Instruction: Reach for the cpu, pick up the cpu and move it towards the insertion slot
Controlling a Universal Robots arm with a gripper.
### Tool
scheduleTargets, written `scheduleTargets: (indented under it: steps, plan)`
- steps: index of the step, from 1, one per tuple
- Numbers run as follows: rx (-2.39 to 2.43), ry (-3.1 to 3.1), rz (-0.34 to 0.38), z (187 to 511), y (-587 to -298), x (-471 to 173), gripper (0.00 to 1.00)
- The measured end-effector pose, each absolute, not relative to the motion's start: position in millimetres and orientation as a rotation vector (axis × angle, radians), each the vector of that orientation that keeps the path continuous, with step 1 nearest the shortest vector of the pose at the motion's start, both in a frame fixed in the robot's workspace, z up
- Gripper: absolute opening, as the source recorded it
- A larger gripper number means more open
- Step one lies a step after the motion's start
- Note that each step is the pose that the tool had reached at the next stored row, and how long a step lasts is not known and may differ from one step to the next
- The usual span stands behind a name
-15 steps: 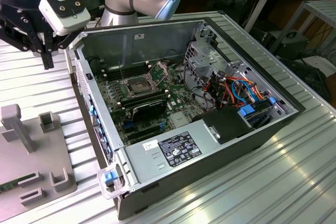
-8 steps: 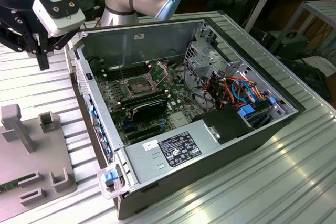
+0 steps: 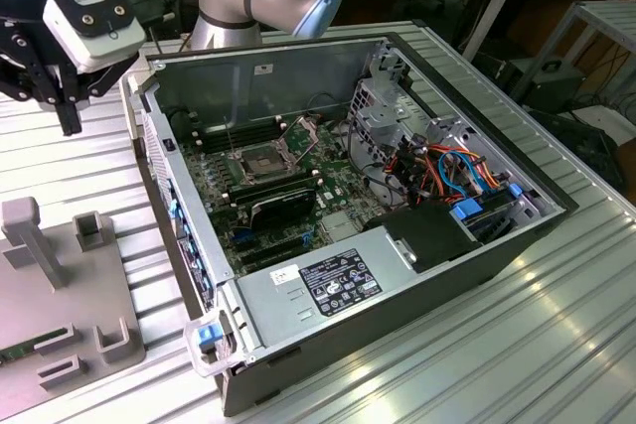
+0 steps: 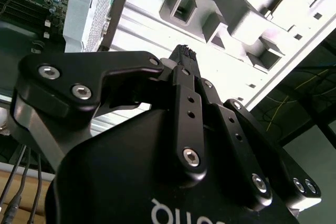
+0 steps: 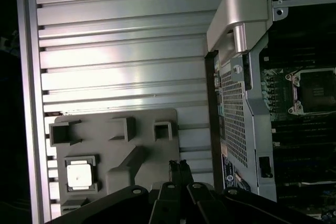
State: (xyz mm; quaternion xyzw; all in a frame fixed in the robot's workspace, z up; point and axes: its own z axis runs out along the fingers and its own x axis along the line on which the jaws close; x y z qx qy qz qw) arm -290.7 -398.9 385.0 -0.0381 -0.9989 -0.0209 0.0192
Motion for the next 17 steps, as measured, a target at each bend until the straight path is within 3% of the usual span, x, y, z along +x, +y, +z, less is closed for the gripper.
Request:
scheduleTargets:
  steps: [17]
  plan:
    - [-0.118, -3.091, -0.064, 384.0, -398.9, -302.9, 0.11]
